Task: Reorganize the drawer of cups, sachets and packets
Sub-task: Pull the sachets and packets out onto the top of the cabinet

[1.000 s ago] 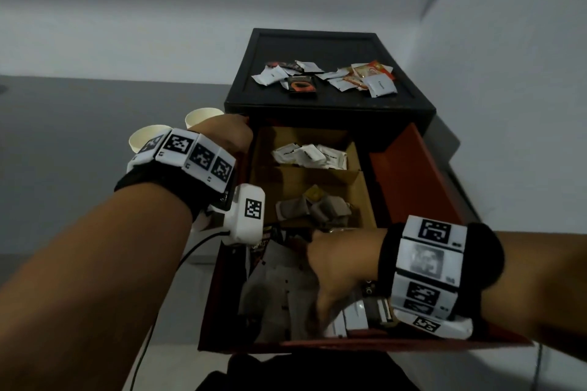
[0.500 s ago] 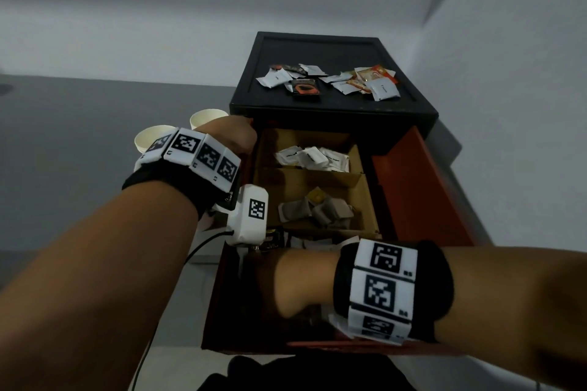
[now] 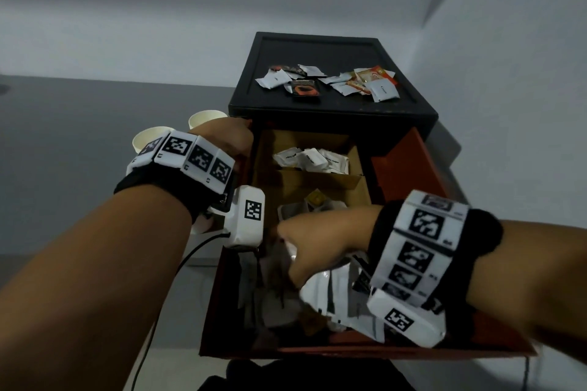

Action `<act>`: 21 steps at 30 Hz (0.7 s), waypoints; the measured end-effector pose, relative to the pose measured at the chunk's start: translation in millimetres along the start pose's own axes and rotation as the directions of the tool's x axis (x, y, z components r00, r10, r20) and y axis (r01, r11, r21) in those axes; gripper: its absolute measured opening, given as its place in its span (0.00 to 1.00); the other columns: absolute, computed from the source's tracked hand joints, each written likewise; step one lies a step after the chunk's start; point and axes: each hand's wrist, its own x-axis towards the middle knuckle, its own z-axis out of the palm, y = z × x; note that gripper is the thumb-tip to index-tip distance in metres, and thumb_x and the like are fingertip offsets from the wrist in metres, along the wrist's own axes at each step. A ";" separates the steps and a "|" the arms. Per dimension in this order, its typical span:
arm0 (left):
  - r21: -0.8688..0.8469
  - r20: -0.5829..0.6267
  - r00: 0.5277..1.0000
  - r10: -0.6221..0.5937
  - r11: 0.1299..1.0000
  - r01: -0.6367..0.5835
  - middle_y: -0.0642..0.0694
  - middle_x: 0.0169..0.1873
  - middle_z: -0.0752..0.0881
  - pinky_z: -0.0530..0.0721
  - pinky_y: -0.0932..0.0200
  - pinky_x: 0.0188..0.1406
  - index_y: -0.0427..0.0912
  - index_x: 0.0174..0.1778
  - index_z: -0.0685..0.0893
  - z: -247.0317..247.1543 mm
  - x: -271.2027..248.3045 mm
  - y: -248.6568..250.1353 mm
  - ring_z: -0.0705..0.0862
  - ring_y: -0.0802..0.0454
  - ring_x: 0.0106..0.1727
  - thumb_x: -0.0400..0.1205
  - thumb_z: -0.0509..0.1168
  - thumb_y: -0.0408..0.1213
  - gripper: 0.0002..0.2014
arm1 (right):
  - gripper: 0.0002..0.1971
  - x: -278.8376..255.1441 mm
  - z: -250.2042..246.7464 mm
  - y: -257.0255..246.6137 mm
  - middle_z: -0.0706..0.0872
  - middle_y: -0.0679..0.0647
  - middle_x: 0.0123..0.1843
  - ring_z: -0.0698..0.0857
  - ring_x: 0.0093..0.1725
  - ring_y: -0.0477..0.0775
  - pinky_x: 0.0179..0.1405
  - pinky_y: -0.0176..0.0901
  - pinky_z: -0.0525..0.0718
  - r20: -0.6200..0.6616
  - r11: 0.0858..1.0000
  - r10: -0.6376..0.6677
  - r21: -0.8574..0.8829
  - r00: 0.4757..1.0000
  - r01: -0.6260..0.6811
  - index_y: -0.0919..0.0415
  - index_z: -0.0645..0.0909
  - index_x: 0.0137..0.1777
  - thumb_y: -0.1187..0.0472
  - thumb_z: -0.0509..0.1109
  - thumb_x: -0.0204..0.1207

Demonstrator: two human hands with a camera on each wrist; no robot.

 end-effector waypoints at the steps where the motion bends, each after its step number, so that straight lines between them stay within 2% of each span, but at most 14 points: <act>1: -0.004 0.006 1.000 -0.003 1.000 0.003 0.40 0.74 0.73 0.77 0.48 0.70 0.43 0.77 0.69 0.3 -1.3 0.6 0.75 0.42 0.73 0.83 0.59 0.29 0.25 | 0.09 -5.3 -3.8 5.3 0.83 0.55 0.37 0.81 0.32 0.43 0.32 0.39 0.81 -0.043 0.999 -0.004 0.040 0.999 0.006 0.66 0.80 0.48 0.63 0.75 0.72; 2: -0.002 0.010 1.000 -0.002 1.000 0.002 0.40 0.74 0.73 0.76 0.47 0.70 0.43 0.78 0.69 0.4 -2.2 1.1 0.74 0.42 0.73 0.83 0.59 0.29 0.25 | 0.17 -9.1 -7.6 8.5 0.85 0.56 0.45 0.82 0.40 0.47 0.40 0.44 0.82 -0.088 0.997 -0.008 0.077 0.996 0.015 0.65 0.78 0.57 0.62 0.76 0.71; 4: 0.010 0.024 1.000 0.007 1.000 -0.007 0.40 0.74 0.73 0.76 0.46 0.71 0.43 0.78 0.68 -0.1 -6.6 2.5 0.74 0.41 0.73 0.82 0.59 0.30 0.25 | 0.19 -17.7 -16.1 18.5 0.85 0.59 0.54 0.83 0.49 0.52 0.49 0.50 0.82 -0.154 0.984 -0.003 0.176 0.988 0.031 0.63 0.76 0.60 0.63 0.76 0.71; 6: 0.018 0.037 0.999 -0.009 1.000 0.009 0.39 0.74 0.73 0.77 0.45 0.70 0.42 0.77 0.69 0.3 -12.6 5.2 0.75 0.40 0.72 0.81 0.60 0.30 0.26 | 0.17 -27.6 -23.3 24.3 0.86 0.55 0.53 0.84 0.50 0.50 0.52 0.45 0.83 -0.209 0.953 0.002 0.296 0.978 0.062 0.61 0.76 0.58 0.64 0.75 0.72; 8: 0.028 0.033 0.999 -0.022 0.999 0.021 0.38 0.72 0.76 0.77 0.45 0.70 0.40 0.75 0.71 -0.1 -21.2 15.5 0.76 0.39 0.71 0.80 0.61 0.30 0.25 | 0.16 -34.4 -31.5 31.1 0.86 0.50 0.49 0.86 0.49 0.49 0.51 0.40 0.83 -0.311 0.923 0.017 0.371 0.950 0.105 0.60 0.77 0.59 0.64 0.75 0.72; 9: 0.024 0.016 1.000 -0.011 1.000 0.011 0.39 0.69 0.77 0.76 0.49 0.70 0.38 0.74 0.72 -0.5 -26.2 23.5 0.76 0.39 0.70 0.81 0.61 0.30 0.23 | 0.16 -37.8 -36.1 33.1 0.87 0.50 0.48 0.87 0.47 0.48 0.48 0.38 0.84 -0.373 0.897 0.023 0.417 0.928 0.145 0.59 0.77 0.59 0.65 0.74 0.73; 11: 0.002 -0.058 0.997 0.049 0.999 -0.049 0.45 0.64 0.78 0.71 0.60 0.64 0.38 0.72 0.73 -0.6 -44.6 47.9 0.75 0.41 0.70 0.83 0.61 0.37 0.20 | 0.15 -41.3 -45.0 37.9 0.88 0.50 0.45 0.88 0.41 0.45 0.40 0.35 0.86 -0.501 0.807 0.067 0.535 0.863 0.248 0.57 0.77 0.57 0.68 0.74 0.72; 13: -0.102 -0.080 0.988 0.134 0.985 -0.142 0.44 0.65 0.80 0.71 0.57 0.62 0.43 0.70 0.76 0.6 -63.8 69.6 0.76 0.43 0.69 0.84 0.58 0.50 0.21 | 0.16 -41.0 -54.4 38.9 0.88 0.51 0.46 0.88 0.42 0.44 0.41 0.36 0.87 -0.650 0.717 0.142 0.588 0.747 0.375 0.55 0.76 0.56 0.69 0.73 0.72; 14: -0.224 -0.052 0.984 0.172 0.958 -0.179 0.44 0.63 0.82 0.74 0.53 0.64 0.46 0.67 0.79 3.3 -70.6 76.8 0.79 0.43 0.66 0.83 0.57 0.56 0.22 | 0.16 -39.6 -59.3 39.6 0.88 0.52 0.48 0.88 0.44 0.45 0.44 0.39 0.87 -0.716 0.666 0.190 0.597 0.672 0.448 0.55 0.76 0.57 0.69 0.73 0.72; 15: -0.368 -0.011 0.981 0.191 0.912 -0.182 0.46 0.61 0.82 0.75 0.50 0.64 0.49 0.67 0.79 5.7 -78.7 83.0 0.80 0.44 0.63 0.81 0.57 0.60 0.24 | 0.18 -38.7 -64.6 38.7 0.88 0.53 0.50 0.88 0.47 0.48 0.47 0.43 0.88 -0.763 0.619 0.240 0.596 0.600 0.510 0.54 0.76 0.59 0.68 0.73 0.72; 17: -0.639 0.112 0.972 0.208 0.764 -0.090 0.48 0.63 0.81 0.75 0.42 0.65 0.52 0.70 0.75 13.8 -90.1 89.9 0.79 0.46 0.63 0.77 0.61 0.63 0.29 | 0.22 -36.6 -74.9 37.8 0.87 0.54 0.56 0.88 0.51 0.53 0.52 0.53 0.88 -0.802 0.569 0.347 0.592 0.485 0.571 0.50 0.73 0.65 0.63 0.73 0.73; 19: -0.804 0.161 0.950 0.267 0.593 -0.031 0.44 0.64 0.83 0.77 0.37 0.66 0.49 0.74 0.71 24.4 -90.3 91.6 0.81 0.41 0.65 0.73 0.68 0.60 0.35 | 0.20 -34.1 -80.8 33.1 0.86 0.53 0.55 0.88 0.51 0.53 0.52 0.55 0.88 -0.813 0.550 0.397 0.582 0.425 0.600 0.46 0.73 0.65 0.61 0.71 0.75; 21: -0.888 0.133 0.940 0.313 0.459 -0.027 0.40 0.62 0.84 0.80 0.40 0.64 0.47 0.73 0.71 30.2 -91.5 93.7 0.84 0.40 0.63 0.76 0.69 0.50 0.30 | 0.19 -29.0 -82.1 29.7 0.86 0.52 0.55 0.88 0.52 0.52 0.53 0.54 0.87 -0.820 0.564 0.405 0.572 0.403 0.596 0.46 0.73 0.66 0.61 0.68 0.78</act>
